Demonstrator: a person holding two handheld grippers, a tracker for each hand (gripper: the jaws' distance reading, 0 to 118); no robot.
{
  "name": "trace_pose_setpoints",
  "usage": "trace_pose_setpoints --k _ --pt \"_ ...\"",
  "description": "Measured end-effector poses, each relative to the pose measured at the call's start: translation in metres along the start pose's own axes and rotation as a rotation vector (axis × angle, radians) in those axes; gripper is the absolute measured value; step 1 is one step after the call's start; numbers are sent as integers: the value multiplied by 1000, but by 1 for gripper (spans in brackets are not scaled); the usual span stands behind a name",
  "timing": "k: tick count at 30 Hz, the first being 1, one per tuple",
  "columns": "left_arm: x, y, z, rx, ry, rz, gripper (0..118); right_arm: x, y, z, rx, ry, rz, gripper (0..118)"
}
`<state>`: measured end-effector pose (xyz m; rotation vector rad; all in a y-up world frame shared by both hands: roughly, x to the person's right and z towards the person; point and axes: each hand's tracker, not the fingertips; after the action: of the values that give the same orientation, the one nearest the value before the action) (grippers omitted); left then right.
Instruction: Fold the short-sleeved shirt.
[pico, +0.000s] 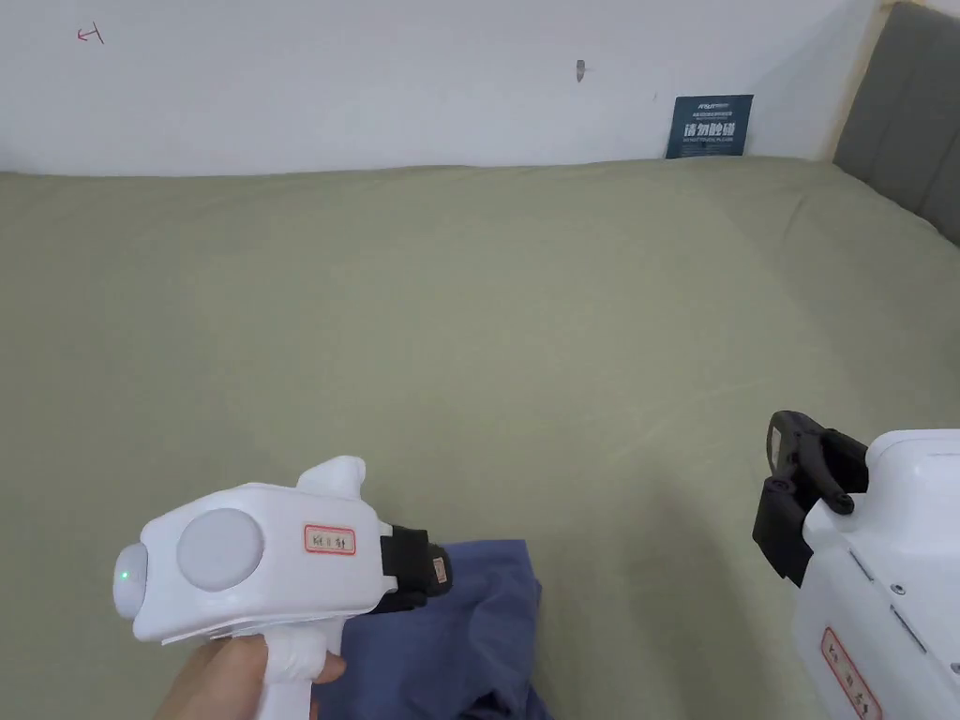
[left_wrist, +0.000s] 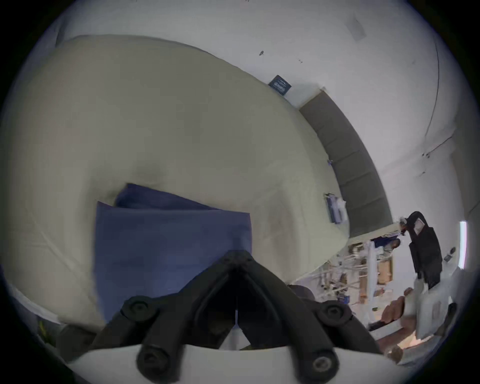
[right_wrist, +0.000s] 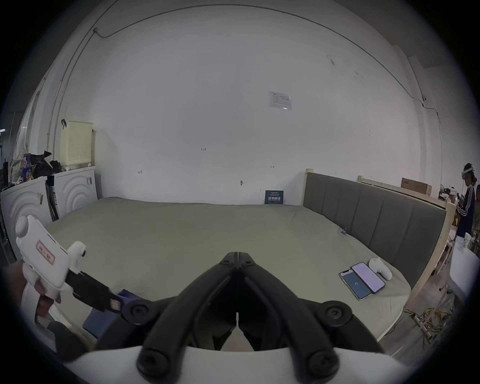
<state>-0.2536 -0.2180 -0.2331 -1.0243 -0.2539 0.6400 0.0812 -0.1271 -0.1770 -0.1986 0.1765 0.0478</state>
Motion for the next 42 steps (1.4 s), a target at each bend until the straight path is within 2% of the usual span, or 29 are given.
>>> trace_pose_setpoints --k 5,9,13,17,21,23,25,28,29,31,32,33,34,35,36,37,39,40,41,42 --pt "-32 -33 -57 -154 -182 123 0 -4 -7 -1 -36 26 1 1" --pt "-50 -56 -92 -183 -196 129 0 -1 -17 -5 -95 56 -33 1" --pt "-43 -54 -92 -169 -211 112 0 0 -27 -12 -180 106 -87 1" --pt "-41 -48 -82 -176 -205 103 0 -3 -38 -27 -297 247 -171 1" --pt "-37 -31 -31 -118 -193 23 0 -22 -52 -56 -459 458 -219 1" --pt "-44 -21 0 -75 -140 -21 0 -34 -68 -80 -555 617 -384 1" --pt "-60 -13 28 -47 -85 -20 0 -45 -95 -112 -658 773 -621 1" --pt "-91 -2 50 -26 -46 -10 0 -62 -138 -150 -800 873 -712 1" --pt "-100 0 53 -24 -43 3 0 -66 -151 -158 -855 934 -742 1" --pt "-120 6 57 -25 -20 31 0 -68 -182 -171 -964 982 -814 1" --pt "-129 8 54 -29 -14 38 0 -67 -199 -178 -1029 991 -802 1" --pt "-138 9 53 -33 -11 47 0 -64 -212 -180 -1047 958 -759 1" --pt "-146 10 52 -40 -8 64 0 -57 -221 -181 -1019 1027 -829 1" --pt "-154 10 50 -49 -9 82 0 -49 -221 -184 -985 1070 -968 1" --pt "-157 8 48 -53 -26 103 0 -46 -218 -185 -992 1012 -964 1" --pt "-161 8 44 -76 -69 117 9 -47 -215 -183 -988 1013 -922 1" --pt "-168 8 35 -98 -173 145 25 -48 -215 -184 -995 1028 -907 1" --pt "-168 8 29 -119 -217 154 36 -47 -216 -185 -999 1026 -915 1" --pt "-166 8 20 -150 -228 159 93 -47 -217 -187 -1003 1031 -925 1" --pt "-166 7 9 -192 -252 166 118 -46 -218 -188 -1007 1033 -934 1"
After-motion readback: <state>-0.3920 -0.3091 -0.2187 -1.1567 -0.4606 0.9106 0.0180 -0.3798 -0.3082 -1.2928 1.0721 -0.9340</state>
